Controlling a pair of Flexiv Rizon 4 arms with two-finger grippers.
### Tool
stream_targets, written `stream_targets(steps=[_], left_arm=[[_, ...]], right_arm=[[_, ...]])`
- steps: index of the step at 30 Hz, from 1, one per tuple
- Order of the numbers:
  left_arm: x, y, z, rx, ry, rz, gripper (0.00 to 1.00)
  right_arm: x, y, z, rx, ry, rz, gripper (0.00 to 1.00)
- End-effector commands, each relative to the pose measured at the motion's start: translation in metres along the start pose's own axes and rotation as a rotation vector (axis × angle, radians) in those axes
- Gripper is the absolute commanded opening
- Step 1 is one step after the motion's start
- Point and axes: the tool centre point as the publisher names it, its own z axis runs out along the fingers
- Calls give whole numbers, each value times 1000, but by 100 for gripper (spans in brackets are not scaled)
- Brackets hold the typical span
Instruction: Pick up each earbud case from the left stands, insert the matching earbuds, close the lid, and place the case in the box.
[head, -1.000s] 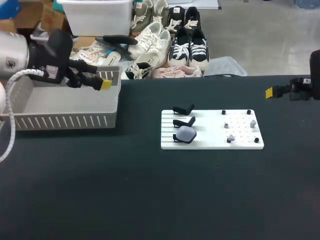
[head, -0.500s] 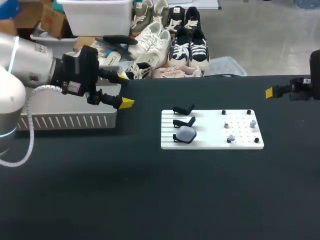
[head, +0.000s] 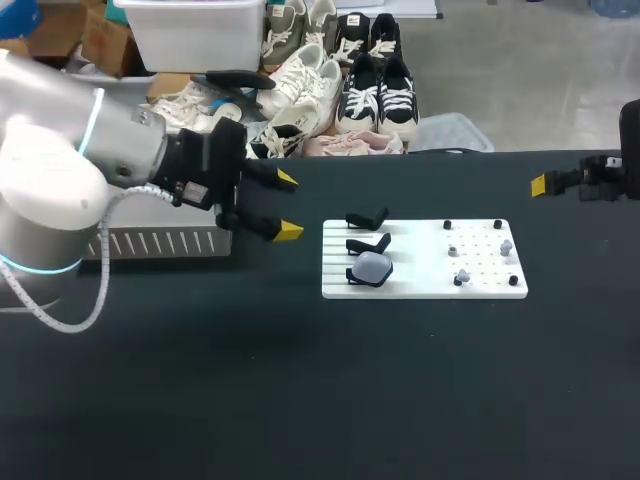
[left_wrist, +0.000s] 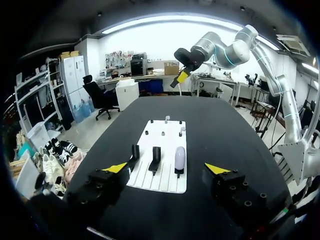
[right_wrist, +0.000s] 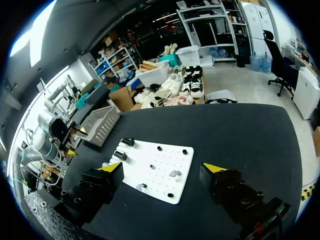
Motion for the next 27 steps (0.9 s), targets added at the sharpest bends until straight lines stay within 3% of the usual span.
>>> stream_targets(steps=[1,9,17,18,24,25,26,27], left_arm=[[4,7,18,19,0,-3,100],[8,4,32,34,-9,-5,100],[20,-10,47,17,-9,-4,100],[22,-12,49,14,-9,-3,93],[28,-20,58,7,-9,-4,88],[29,-20,59,4,-8,-8,85],[29,-21,61,5,-7,-10,75],[30,-23,62,6,-7,-8,49]], right_arm=[[0,0,0,0,0,0,100],[0,0,0,0,0,0,100],[0,0,0,0,0,0,100],[0,0,0,0,0,0,100],[0,0,0,0,0,0,100],[0,0,0,0,0,0,100],[0,0,0,0,0,0,100],[0,0,0,0,0,0,100]])
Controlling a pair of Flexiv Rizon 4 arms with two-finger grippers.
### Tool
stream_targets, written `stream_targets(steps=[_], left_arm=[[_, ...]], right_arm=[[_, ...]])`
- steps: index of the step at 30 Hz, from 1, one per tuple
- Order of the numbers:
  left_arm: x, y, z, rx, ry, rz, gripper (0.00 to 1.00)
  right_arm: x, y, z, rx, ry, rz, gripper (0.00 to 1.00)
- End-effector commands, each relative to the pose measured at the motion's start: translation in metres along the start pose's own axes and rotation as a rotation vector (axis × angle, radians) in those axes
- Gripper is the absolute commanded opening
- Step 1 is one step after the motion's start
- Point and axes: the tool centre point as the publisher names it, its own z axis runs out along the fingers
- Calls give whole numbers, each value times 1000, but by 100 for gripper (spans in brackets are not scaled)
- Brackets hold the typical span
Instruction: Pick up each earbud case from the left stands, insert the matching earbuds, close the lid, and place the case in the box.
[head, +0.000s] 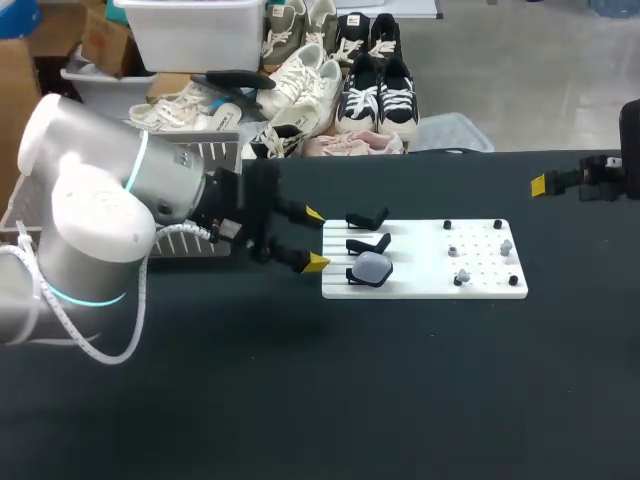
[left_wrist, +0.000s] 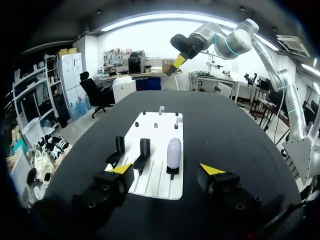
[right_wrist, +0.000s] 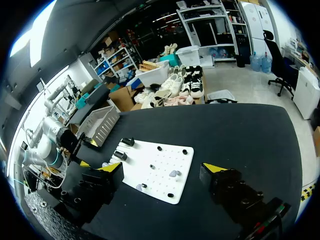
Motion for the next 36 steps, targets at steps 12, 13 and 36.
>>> stream_targets(steps=[12,13,36], left_arm=[[6,-5,24,-18,-12,12,70],[5,-5,26,-15,-13,15,69],[5,-9,50,50,-6,20,69]], right_arm=[[0,0,0,0,0,0,100],[0,0,0,0,0,0,100],[0,0,0,0,0,0,100]])
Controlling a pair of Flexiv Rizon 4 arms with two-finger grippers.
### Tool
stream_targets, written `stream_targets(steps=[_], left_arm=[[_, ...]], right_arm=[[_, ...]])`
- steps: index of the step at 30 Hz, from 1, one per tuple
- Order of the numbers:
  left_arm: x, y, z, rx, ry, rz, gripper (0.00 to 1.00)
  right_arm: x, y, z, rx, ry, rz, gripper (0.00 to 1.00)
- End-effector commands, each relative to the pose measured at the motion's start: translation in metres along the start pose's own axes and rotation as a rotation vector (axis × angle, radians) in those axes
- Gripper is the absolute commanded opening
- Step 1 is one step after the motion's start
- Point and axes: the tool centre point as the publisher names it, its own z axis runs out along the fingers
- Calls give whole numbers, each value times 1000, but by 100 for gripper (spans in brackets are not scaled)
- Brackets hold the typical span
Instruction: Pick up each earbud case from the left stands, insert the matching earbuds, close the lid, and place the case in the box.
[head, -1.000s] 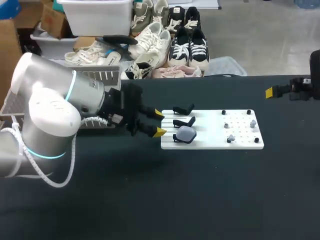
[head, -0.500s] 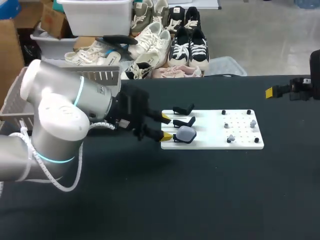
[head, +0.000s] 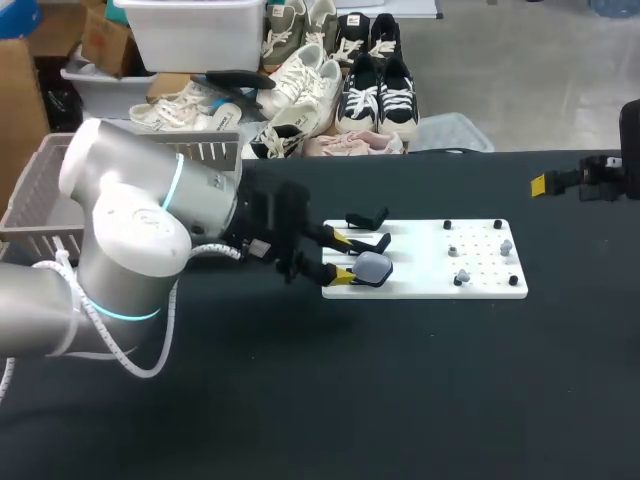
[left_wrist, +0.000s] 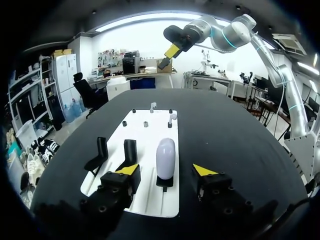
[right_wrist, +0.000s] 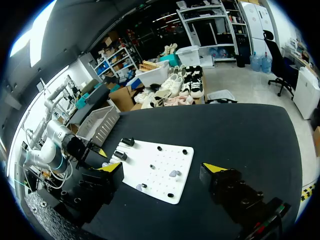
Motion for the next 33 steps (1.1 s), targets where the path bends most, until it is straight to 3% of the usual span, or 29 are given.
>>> stream_targets(steps=[1,22,26,33], left_arm=[[0,2,4,5,4,-3,69],[0,3,16,6,9,-14,63],[0,4,18,2,10,-15,58],[-1,5,20,0,10,-19,59]], right_arm=[[0,0,0,0,0,0,100],[0,0,0,0,0,0,100],[0,0,0,0,0,0,100],[0,0,0,0,0,0,100]])
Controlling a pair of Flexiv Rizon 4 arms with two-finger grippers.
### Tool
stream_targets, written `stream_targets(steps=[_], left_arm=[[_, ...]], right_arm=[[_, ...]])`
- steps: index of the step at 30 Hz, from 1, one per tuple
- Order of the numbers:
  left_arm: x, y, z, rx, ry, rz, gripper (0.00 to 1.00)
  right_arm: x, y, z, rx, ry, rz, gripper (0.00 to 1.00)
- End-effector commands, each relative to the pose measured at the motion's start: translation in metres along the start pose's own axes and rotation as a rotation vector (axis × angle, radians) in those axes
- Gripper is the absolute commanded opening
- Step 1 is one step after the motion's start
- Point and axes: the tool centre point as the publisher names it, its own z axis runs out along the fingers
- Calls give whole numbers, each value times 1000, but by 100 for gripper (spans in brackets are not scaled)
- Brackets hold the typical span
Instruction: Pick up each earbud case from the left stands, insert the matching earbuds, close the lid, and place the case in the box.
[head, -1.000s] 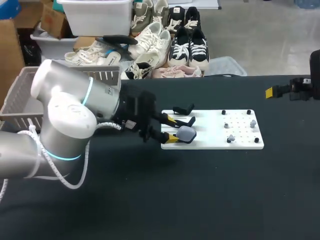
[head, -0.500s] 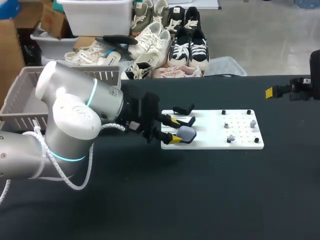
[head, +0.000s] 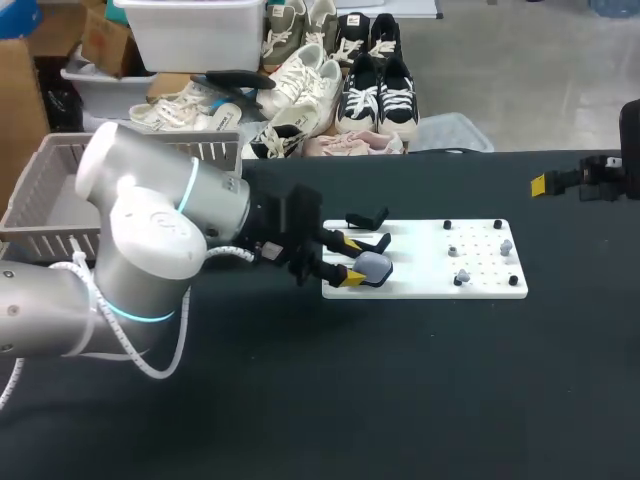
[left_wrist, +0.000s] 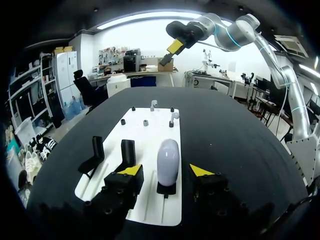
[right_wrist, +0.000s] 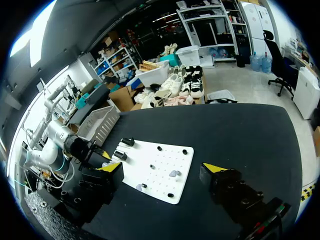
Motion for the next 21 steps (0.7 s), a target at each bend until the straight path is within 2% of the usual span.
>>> stream_targets(steps=[1,10,21], left_arm=[[0,2,4,0,2,-1,58],[1,3,9,1,2,-12,52],[1,2,11,11,5,-13,53]], right_arm=[[0,0,0,0,0,0,100],[0,0,0,0,0,0,100],[0,0,0,0,0,0,100]])
